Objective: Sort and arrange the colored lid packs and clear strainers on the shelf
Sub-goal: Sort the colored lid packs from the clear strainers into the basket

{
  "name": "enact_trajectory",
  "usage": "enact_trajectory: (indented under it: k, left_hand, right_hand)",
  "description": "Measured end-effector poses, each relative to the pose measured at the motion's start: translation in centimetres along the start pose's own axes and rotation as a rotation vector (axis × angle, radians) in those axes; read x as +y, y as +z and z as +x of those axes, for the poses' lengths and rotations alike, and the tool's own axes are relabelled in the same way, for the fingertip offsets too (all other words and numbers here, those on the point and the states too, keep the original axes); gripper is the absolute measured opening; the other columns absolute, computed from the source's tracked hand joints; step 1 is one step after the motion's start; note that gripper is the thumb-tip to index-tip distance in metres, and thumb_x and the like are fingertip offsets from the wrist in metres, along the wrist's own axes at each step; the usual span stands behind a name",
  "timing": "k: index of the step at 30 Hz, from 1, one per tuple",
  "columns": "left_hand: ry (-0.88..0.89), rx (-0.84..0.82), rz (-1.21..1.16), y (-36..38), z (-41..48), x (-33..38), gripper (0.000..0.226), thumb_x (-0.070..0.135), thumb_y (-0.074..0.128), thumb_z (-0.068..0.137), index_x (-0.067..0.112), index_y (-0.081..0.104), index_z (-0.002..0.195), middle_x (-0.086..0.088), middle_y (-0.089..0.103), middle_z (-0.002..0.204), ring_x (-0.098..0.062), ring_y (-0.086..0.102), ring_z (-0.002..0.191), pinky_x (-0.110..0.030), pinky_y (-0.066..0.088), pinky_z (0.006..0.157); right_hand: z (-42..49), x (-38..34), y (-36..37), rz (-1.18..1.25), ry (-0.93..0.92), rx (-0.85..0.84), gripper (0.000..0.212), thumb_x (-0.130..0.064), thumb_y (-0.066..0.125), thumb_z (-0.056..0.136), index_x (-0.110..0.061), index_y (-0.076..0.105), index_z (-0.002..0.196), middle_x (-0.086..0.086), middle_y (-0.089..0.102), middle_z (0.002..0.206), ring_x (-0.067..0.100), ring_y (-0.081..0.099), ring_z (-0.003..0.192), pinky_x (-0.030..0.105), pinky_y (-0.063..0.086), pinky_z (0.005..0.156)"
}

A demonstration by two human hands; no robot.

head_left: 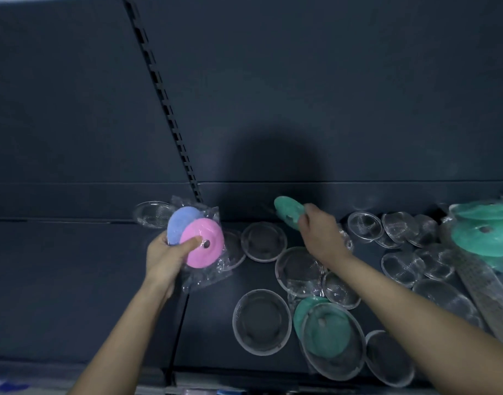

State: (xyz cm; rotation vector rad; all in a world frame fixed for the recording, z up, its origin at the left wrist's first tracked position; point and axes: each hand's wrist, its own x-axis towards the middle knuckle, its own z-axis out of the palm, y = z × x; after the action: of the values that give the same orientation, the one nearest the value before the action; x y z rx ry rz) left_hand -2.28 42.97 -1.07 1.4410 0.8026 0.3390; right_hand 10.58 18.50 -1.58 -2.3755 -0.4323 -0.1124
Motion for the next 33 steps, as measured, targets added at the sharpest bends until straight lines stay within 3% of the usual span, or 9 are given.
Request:
enact_trajectory:
  k: [3,8,12,17,21,23,28,30,33]
  left_hand:
    - [0.004,-0.027,0.028,-0.2,0.5,0.5,0.039,0.009,0.086,0.059,0.01,0.067,0.093,-0.013,0.071,0.089,-0.032,0.066,0.08,-0.058,0.055,0.077]
    - [-0.002,-0.154,-0.001,1.4,-0.8,-0.6,0.03,0.006,0.081,0.068,0.007,0.067,0.095,-0.011,0.072,0.088,-0.024,0.066,0.078,-0.032,0.053,0.064]
    - [-0.009,-0.209,-0.035,2.7,-1.9,-1.1,0.032,0.01,0.081,0.066,0.01,0.067,0.094,-0.01,0.073,0.09,-0.027,0.069,0.085,-0.041,0.055,0.075]
    - [-0.067,-0.269,-0.204,5.4,-4.0,-0.3,0.026,0.002,0.065,0.085,0.01,0.06,0.109,-0.012,0.071,0.103,-0.03,0.069,0.093,-0.045,0.057,0.08]
    - [-0.042,-0.342,-0.283,7.6,-5.8,-0.1,0.029,0.017,0.063,0.088,0.01,0.062,0.116,-0.009,0.072,0.106,-0.026,0.069,0.097,-0.041,0.058,0.077]
    - [-0.011,-0.379,-0.294,8.1,-6.6,0.0,0.03,0.026,0.059,0.09,0.01,0.063,0.115,-0.009,0.072,0.107,-0.026,0.069,0.096,-0.038,0.059,0.072]
    - [-0.023,-0.412,-0.194,8.9,-7.4,-0.8,0.03,-0.001,0.067,0.081,0.006,0.064,0.11,-0.013,0.072,0.1,-0.03,0.071,0.089,-0.042,0.06,0.071]
    - [-0.029,-0.378,-0.172,9.0,-7.6,-1.3,0.032,-0.002,0.071,0.077,0.008,0.066,0.107,-0.011,0.073,0.098,-0.031,0.071,0.089,-0.045,0.059,0.074]
    - [-0.019,-0.279,-0.142,8.7,-7.9,-1.9,0.028,0.002,0.074,0.075,0.017,0.069,0.099,-0.005,0.074,0.094,-0.027,0.071,0.088,-0.046,0.058,0.075]
  right_hand:
    - [-0.4,-1.2,-0.7,0.175,0.03,0.0,0.022,-0.005,0.045,0.092,-0.011,0.043,0.072,-0.002,0.046,0.06,0.016,0.042,0.056,0.028,0.023,0.053]
    - [-0.4,-2.3,-1.0,0.644,0.399,-0.059,0.009,-0.009,0.052,0.076,-0.011,0.061,0.079,0.014,0.063,0.082,0.032,0.063,0.083,0.041,0.056,0.07]
    - [-1.0,-2.5,-2.9,0.941,0.595,-0.208,0.018,0.012,0.048,0.085,-0.002,0.059,0.087,0.021,0.064,0.092,0.033,0.065,0.087,0.039,0.059,0.064]
    - [-2.7,-2.7,-3.4,1.057,0.597,-0.291,0.013,0.008,0.051,0.088,0.0,0.062,0.088,0.014,0.069,0.083,0.021,0.068,0.073,0.028,0.055,0.054]
    - [-4.0,-2.6,-2.8,0.888,0.534,-0.232,0.014,0.003,0.056,0.087,-0.004,0.064,0.078,0.012,0.067,0.082,0.023,0.065,0.078,0.033,0.055,0.065]
    - [-4.6,-2.4,-3.1,0.838,0.521,-0.182,0.016,0.003,0.057,0.087,-0.005,0.062,0.073,0.011,0.065,0.081,0.02,0.063,0.076,0.027,0.053,0.059]
    - [-6.2,-1.9,-4.1,0.77,0.453,-0.152,0.014,0.001,0.061,0.086,-0.007,0.063,0.074,0.006,0.062,0.072,0.014,0.058,0.062,0.021,0.047,0.05]
    - [-6.7,-1.1,-4.4,0.56,0.368,-0.147,0.005,-0.009,0.065,0.085,-0.011,0.067,0.081,0.004,0.065,0.077,0.014,0.059,0.067,0.025,0.049,0.059]
    - [-8.0,0.3,-5.5,0.105,0.276,-0.264,0.027,-0.035,0.07,0.08,-0.015,0.065,0.098,-0.001,0.066,0.089,0.014,0.06,0.083,0.028,0.046,0.073]
